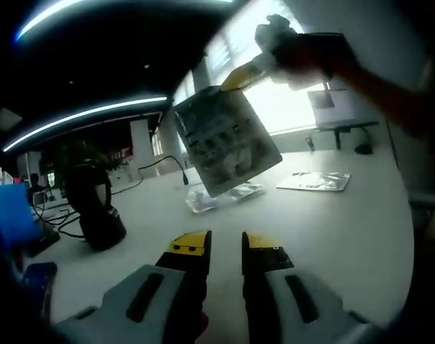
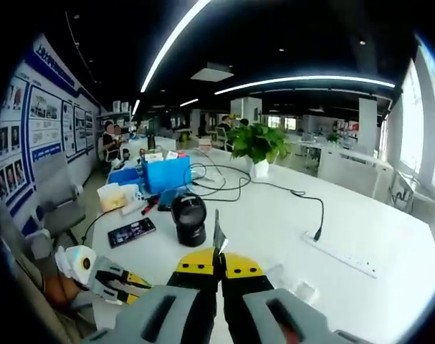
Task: Clip sheet goods on table flip sheet goods clip sheet goods scan sheet goods put sheet goods back to table
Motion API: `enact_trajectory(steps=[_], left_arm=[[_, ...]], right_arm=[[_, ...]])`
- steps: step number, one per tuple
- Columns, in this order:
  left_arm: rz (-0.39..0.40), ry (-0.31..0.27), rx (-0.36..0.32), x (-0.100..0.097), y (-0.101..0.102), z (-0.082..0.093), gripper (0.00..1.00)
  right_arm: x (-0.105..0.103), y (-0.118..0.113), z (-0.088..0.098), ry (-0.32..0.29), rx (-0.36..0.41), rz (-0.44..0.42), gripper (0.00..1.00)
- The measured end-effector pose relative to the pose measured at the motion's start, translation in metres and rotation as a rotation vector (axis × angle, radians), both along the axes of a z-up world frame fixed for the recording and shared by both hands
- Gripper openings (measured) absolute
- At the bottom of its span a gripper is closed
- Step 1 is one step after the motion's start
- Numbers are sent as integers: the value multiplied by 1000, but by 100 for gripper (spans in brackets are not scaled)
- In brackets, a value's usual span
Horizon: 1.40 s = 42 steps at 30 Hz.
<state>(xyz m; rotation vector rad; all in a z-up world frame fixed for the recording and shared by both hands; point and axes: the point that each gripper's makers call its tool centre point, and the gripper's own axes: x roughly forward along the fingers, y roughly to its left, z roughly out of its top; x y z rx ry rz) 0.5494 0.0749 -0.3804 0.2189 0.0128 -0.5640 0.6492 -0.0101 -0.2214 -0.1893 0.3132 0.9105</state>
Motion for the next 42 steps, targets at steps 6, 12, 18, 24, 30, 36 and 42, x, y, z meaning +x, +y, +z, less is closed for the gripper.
enact_trajectory(steps=[6, 12, 18, 24, 30, 36, 42], left_arm=[[-10, -2, 2, -1, -2, 0, 9], [-16, -3, 3, -2, -3, 0, 9], [-19, -6, 10, -3, -4, 0, 9], [-19, -7, 10, -3, -4, 0, 9], [-18, -8, 12, -3, -4, 0, 9], [-19, -9, 12, -3, -4, 0, 9], [-19, -7, 8, -2, -4, 0, 9]], right_arm=[[11, 17, -8, -16, -4, -39, 0], [24, 32, -10, -34, 16, -92, 0], [41, 46, -10, -42, 66, -151, 0], [52, 53, -12, -30, 112, -207, 0], [59, 59, -13, -18, 155, -249, 0], [68, 62, -22, -4, 175, -296, 0], [69, 66, -25, 9, 203, -310, 0]])
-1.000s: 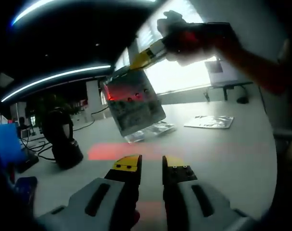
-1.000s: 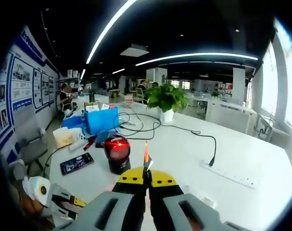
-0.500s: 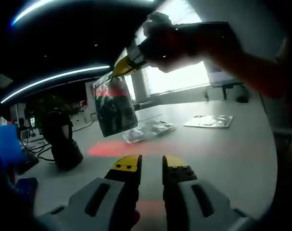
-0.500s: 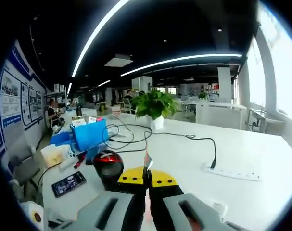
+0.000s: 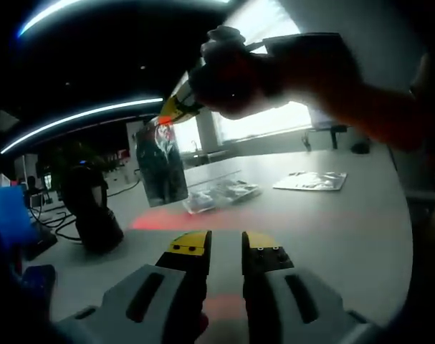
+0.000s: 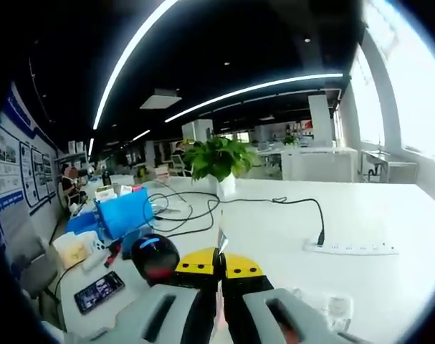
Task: Clip sheet goods on table flip sheet goods clip sheet goods scan sheet goods put sheet goods back to table
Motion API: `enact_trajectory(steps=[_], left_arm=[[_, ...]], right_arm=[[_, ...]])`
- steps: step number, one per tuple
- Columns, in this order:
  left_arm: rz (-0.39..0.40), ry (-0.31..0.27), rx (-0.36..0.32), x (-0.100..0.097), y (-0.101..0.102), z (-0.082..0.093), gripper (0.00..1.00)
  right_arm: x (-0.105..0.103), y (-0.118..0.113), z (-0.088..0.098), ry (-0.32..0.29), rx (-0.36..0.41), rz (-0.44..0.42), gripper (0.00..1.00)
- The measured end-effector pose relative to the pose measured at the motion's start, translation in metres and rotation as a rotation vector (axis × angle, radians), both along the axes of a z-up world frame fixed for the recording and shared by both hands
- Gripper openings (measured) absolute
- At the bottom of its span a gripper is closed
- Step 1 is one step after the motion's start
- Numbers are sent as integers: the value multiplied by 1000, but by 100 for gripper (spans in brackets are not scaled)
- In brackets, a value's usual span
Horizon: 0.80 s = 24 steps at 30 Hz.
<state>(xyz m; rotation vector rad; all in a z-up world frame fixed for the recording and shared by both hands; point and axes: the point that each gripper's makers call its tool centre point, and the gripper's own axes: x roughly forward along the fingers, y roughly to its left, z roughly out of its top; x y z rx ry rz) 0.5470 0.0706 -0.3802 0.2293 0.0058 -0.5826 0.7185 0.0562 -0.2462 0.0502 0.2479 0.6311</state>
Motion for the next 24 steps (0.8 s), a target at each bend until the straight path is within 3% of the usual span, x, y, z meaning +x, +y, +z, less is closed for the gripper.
enact_trajectory(steps=[9, 24], left_arm=[[0, -1, 2, 0, 0, 0, 9], [0, -3, 8, 0, 0, 0, 9]], right_arm=[[-1, 4, -3, -2, -25, 25, 0], [-5, -14, -3, -18, -82, 54, 0]])
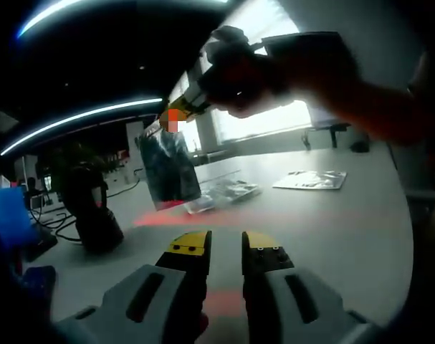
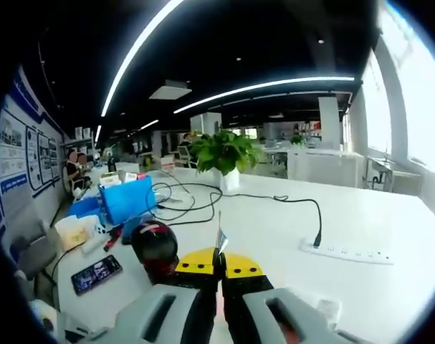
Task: Clip sheet goods on table flip sheet goods clip sheet goods scan sheet goods put sheet goods back to table
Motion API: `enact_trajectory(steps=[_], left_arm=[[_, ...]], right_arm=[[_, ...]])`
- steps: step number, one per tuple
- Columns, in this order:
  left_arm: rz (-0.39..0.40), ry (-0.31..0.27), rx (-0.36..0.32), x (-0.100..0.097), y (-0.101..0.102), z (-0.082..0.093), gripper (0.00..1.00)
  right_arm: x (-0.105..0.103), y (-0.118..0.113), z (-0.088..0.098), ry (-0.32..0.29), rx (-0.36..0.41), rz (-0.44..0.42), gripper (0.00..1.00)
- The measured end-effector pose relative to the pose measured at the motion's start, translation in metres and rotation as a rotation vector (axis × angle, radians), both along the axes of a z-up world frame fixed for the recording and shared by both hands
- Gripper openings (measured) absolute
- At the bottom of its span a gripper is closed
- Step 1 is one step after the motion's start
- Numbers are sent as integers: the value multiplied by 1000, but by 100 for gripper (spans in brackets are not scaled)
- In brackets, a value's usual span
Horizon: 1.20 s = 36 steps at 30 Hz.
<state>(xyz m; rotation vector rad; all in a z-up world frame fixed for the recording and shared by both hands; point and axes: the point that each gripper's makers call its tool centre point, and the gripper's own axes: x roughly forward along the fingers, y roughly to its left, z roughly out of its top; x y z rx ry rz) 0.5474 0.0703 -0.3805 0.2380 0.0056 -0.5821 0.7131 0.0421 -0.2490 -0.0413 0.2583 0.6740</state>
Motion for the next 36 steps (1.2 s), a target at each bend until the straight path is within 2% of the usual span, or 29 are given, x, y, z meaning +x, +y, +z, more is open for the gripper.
enact_trajectory(steps=[12, 18, 26, 36], left_arm=[[5, 0, 5, 0, 1, -1, 9], [6, 0, 8, 1, 1, -1, 9], [8, -1, 13, 1, 1, -1, 9], [11, -2, 17, 2, 1, -2, 9]], right_arm=[[-16, -17, 9, -39, -67, 40, 0], [-28, -25, 10, -63, -124, 82, 0], [-38, -34, 5, -59, -179, 135, 0], [-41, -42, 0, -36, -191, 166, 0]])
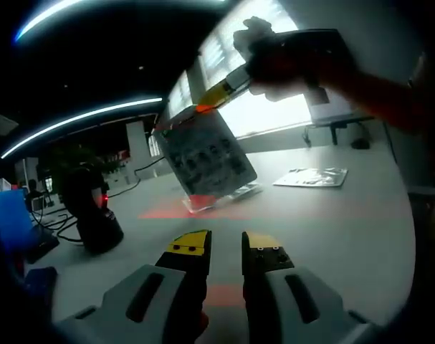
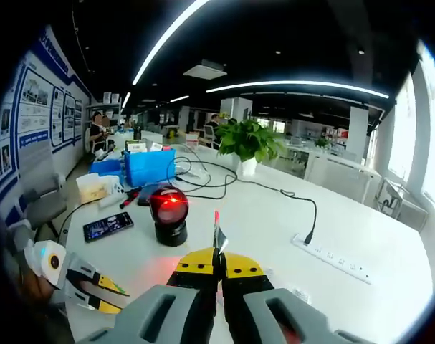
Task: Clip sheet goods on table flip sheet goods clip sheet goods scan sheet goods put sheet goods back to table
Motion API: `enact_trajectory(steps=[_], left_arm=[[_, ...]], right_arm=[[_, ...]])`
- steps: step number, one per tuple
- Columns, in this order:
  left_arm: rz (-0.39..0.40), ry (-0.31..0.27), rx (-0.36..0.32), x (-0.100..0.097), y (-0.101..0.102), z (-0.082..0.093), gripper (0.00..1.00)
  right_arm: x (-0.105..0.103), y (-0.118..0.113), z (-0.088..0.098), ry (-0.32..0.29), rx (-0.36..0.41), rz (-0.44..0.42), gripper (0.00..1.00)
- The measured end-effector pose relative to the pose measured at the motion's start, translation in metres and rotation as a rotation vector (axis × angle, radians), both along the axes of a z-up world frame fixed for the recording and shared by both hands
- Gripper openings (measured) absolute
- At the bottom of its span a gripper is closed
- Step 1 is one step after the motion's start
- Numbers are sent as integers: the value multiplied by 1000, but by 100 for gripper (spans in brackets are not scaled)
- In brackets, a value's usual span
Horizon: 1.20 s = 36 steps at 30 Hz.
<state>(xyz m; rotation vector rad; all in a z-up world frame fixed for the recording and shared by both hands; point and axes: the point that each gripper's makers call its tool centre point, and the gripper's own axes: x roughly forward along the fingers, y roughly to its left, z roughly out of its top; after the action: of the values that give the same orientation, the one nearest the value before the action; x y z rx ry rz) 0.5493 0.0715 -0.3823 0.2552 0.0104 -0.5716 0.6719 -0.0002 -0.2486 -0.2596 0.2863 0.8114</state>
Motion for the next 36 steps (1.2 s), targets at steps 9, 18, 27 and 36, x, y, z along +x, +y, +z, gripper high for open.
enact_trajectory(steps=[9, 18, 27, 36], left_arm=[[2, 0, 1, 0, 1, 0, 9], [3, 1, 2, 0, 1, 0, 9], [5, 2, 0, 0, 1, 0, 9], [4, 3, -6, 0, 1, 0, 9]], right_arm=[[30, -22, -19, 19, -67, -32, 0], [61, -40, -45, -38, -195, -89, 0], [88, -52, -84, -7, -286, -108, 0], [118, -60, -115, 62, -291, -147, 0]])
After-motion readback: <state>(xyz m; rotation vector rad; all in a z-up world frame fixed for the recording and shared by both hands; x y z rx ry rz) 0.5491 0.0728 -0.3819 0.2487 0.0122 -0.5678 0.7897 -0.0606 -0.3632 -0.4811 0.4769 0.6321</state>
